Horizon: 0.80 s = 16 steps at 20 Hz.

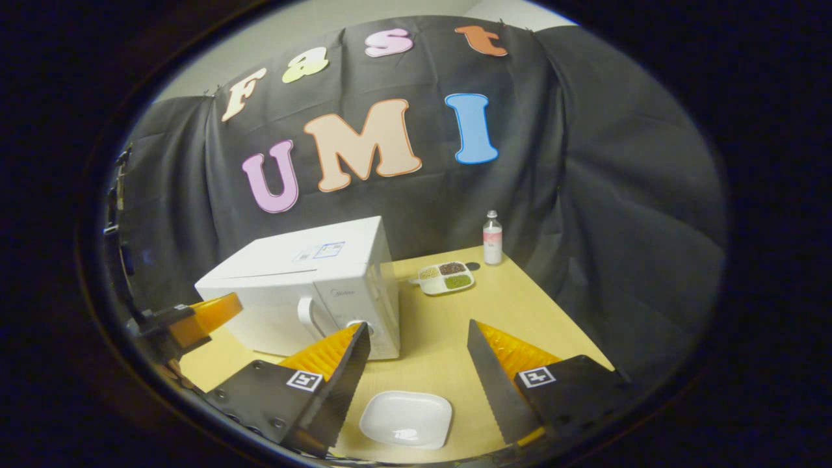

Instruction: Open the microwave oven with the left hand, put the food in, and close the microwave oven.

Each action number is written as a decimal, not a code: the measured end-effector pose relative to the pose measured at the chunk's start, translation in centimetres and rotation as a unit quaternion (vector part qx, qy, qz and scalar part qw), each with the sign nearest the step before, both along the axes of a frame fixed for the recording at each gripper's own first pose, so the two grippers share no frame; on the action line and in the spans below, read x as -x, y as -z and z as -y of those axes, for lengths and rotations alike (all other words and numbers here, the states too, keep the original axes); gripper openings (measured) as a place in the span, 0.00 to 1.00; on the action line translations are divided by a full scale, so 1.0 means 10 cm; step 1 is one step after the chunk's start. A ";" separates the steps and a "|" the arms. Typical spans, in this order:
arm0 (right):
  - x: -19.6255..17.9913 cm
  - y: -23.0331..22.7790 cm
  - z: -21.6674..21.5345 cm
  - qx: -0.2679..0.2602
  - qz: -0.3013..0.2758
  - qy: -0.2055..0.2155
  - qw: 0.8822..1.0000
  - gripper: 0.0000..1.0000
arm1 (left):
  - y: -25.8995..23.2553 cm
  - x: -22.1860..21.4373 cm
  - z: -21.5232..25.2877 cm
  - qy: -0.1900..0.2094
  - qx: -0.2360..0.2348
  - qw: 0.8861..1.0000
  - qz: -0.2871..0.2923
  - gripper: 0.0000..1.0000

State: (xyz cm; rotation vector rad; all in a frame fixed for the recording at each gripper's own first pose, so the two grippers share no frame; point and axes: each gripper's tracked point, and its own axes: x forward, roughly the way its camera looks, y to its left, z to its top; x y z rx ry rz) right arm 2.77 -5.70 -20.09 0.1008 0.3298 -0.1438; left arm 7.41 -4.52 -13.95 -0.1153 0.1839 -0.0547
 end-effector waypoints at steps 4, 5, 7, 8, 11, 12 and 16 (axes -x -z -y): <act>0.02 -0.03 -0.02 0.003 0.004 -0.007 1.000 0.93 | 0.04 0.24 -0.15 -0.024 -0.019 0.999 -0.015 0.01; 0.03 -0.03 -0.04 0.006 0.004 -0.009 1.000 0.93 | 0.06 0.29 -0.17 -0.027 -0.019 0.999 -0.019 0.04; 0.04 -0.04 -0.07 0.011 0.004 -0.017 1.000 0.93 | 0.07 0.37 -0.18 -0.032 -0.012 0.999 -0.026 0.17; 0.05 -0.04 -0.09 0.015 0.003 -0.022 1.000 0.93 | 0.10 0.39 -0.17 -0.035 -0.011 0.999 -0.030 0.45; 0.07 -0.11 -0.16 0.025 0.010 -0.042 0.999 0.88 | 0.07 0.47 -0.23 -0.055 -0.016 0.998 -0.028 0.98; 0.08 -0.15 -0.19 0.029 0.015 -0.048 0.998 0.88 | 0.04 0.48 -0.23 -0.058 -0.016 0.998 -0.026 0.97; 0.10 -0.28 -0.25 0.014 0.026 -0.059 0.998 0.88 | -0.10 0.53 -0.30 -0.072 -0.025 0.997 -0.009 0.97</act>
